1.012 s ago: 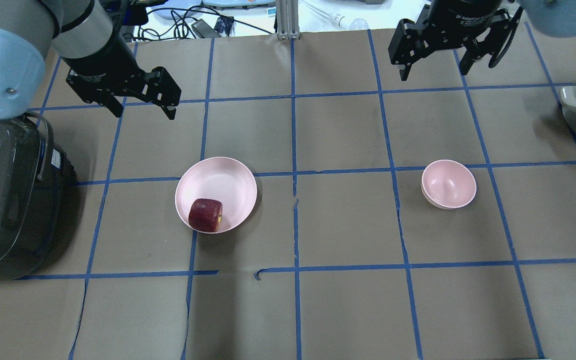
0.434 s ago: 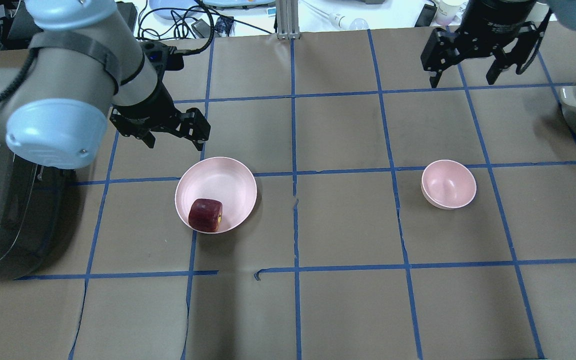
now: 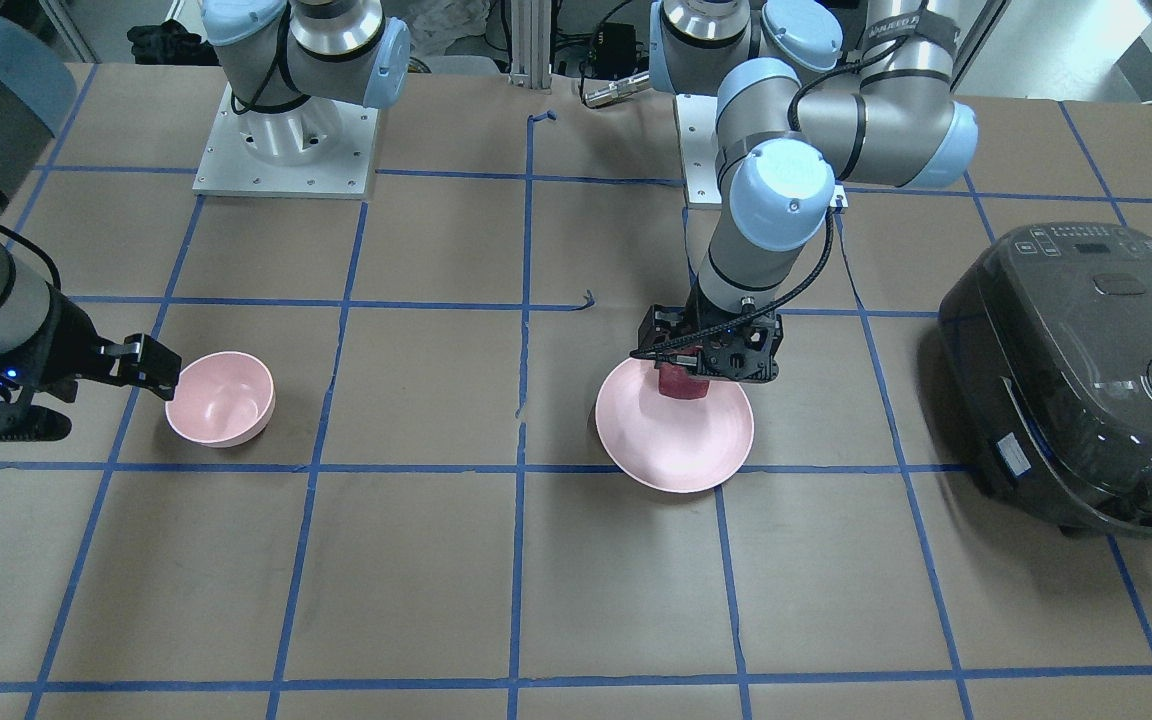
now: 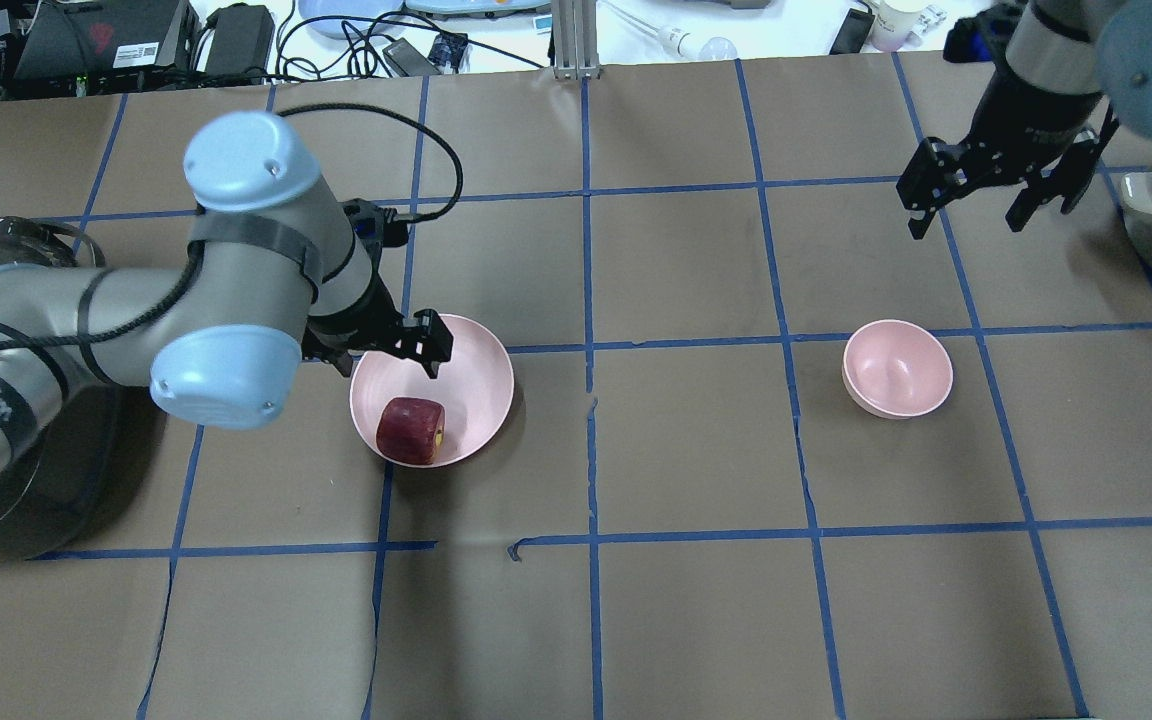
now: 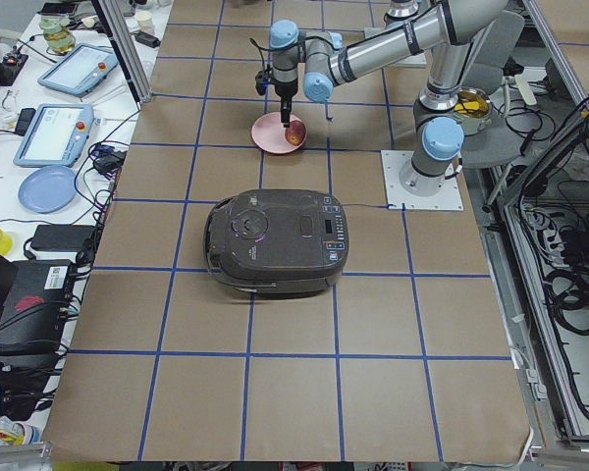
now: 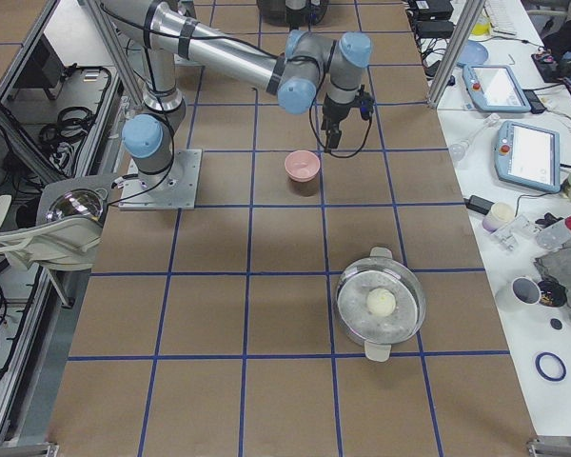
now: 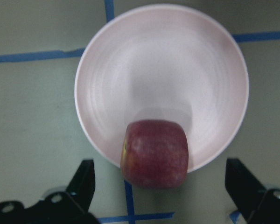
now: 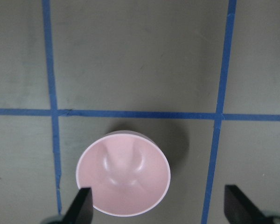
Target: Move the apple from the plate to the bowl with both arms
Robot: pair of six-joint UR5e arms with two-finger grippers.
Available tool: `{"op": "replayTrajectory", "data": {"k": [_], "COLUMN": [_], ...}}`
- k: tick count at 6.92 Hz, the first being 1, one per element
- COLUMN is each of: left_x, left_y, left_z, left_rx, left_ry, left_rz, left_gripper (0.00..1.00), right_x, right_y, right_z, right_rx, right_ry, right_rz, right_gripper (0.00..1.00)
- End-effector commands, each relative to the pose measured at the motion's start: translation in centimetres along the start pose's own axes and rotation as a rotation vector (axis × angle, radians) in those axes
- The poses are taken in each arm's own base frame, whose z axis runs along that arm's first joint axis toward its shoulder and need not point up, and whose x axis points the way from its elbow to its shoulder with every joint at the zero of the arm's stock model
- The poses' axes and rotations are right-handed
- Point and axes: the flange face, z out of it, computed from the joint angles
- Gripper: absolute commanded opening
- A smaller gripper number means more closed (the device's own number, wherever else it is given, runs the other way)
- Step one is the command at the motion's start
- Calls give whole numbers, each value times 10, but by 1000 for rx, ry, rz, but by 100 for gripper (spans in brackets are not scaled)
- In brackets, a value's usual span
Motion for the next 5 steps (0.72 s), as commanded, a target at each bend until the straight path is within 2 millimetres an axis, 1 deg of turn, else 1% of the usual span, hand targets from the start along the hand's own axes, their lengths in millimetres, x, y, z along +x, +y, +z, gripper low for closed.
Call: {"op": "replayTrajectory", "data": {"k": [1,2,3,4,5], "left_x": [5,6,5,6,5], "left_y": [6,11,10,12,10], "left_z": [34,43,41,41,34], "left_rx": [-27,-41,-32,-35,-18], "left_ry": [-1,-5,-13,-8,-11], "left_rz": [4,13,21,12,20], "left_gripper": [100,100,80,54,34], "right_x": [4,0,1,15,27], "right_y": [19,28,33,35,37], "right_z": [89,105,112,114,115], "right_rx": [28,30,21,18,15], "right_ry": [8,7,6,1,-8], "right_rz": [-4,-4,-34,-46,-59], "right_gripper": [90,70,49,24,0]}}
